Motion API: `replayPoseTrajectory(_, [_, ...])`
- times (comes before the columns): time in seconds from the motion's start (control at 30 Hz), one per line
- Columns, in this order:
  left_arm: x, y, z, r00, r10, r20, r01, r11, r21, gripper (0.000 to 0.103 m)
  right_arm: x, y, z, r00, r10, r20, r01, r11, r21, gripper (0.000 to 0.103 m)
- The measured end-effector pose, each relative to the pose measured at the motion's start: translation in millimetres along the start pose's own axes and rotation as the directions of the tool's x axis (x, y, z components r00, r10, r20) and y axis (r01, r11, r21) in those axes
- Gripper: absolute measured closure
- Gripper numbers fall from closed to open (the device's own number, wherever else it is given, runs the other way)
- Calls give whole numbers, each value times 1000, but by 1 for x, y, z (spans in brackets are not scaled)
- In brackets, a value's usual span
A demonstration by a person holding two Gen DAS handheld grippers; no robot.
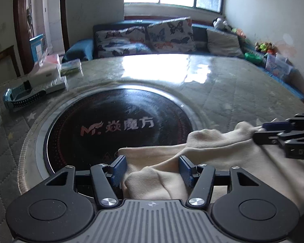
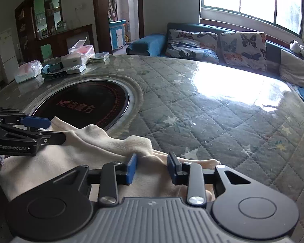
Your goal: Fold clothes
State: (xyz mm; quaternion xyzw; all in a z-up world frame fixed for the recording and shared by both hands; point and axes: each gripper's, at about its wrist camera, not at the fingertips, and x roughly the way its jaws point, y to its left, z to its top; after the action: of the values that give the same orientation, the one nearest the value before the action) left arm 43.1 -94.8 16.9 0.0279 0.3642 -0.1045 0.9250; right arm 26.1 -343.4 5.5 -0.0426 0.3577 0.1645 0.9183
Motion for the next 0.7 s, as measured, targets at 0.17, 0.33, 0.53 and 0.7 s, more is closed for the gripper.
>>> replayPoseTrajectory(0.17, [-12, 10, 0, 1000, 5, 22, -5, 1000, -24, 42, -12, 8, 2, 1000, -6, 25, 7, 999, -42, 68])
replayPoseTrajectory(0.33, [-35, 31, -4, 998, 29, 57, -24, 995, -93, 19, -32, 33, 4, 997, 43, 57, -36, 992, -125, 58])
replayPoseTrajectory(0.53, [-60, 51, -12, 993, 73, 95, -58, 987, -148, 1, -47, 87, -3, 985, 161, 53, -139, 946, -294, 51])
replayPoseTrajectory(0.7, [-70, 66, -16, 992, 85, 89, -64, 974, -215, 0, -51, 137, -14, 969, 247, 18, -211, 861, -462, 47])
